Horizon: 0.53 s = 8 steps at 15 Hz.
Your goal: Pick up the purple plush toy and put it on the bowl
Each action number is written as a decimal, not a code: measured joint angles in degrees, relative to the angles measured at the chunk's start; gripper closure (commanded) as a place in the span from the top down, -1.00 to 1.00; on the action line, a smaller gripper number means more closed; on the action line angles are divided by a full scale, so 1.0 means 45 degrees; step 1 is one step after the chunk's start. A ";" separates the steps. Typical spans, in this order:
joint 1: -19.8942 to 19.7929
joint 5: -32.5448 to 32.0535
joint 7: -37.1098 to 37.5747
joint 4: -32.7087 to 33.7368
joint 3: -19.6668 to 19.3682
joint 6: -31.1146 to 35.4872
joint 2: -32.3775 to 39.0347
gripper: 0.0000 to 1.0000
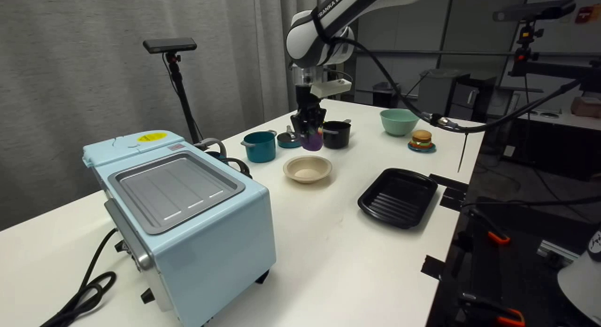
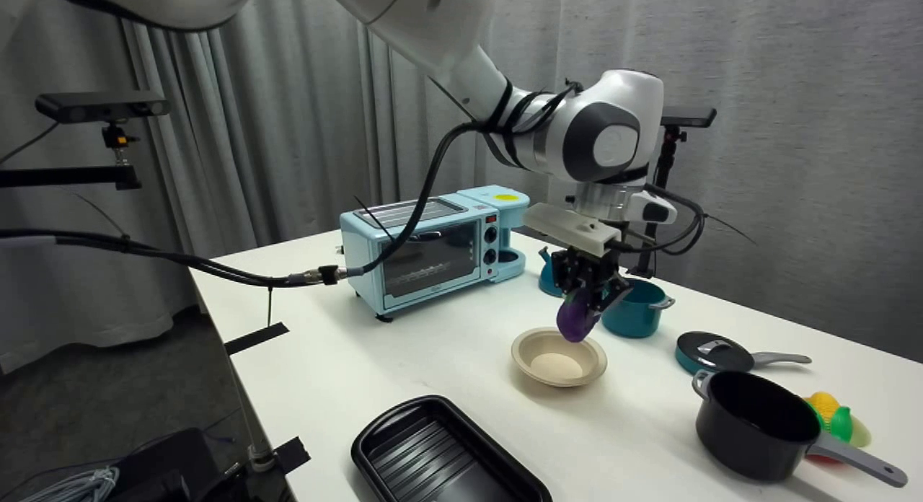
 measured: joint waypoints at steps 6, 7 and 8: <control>0.0013 -0.0004 0.0000 0.1263 0.0001 -0.1006 0.1506 -0.86; 0.0014 -0.0005 0.0000 0.1476 0.0007 -0.1203 0.1685 -0.86; 0.0014 -0.0005 0.0000 0.1694 0.0013 -0.1436 0.1859 0.07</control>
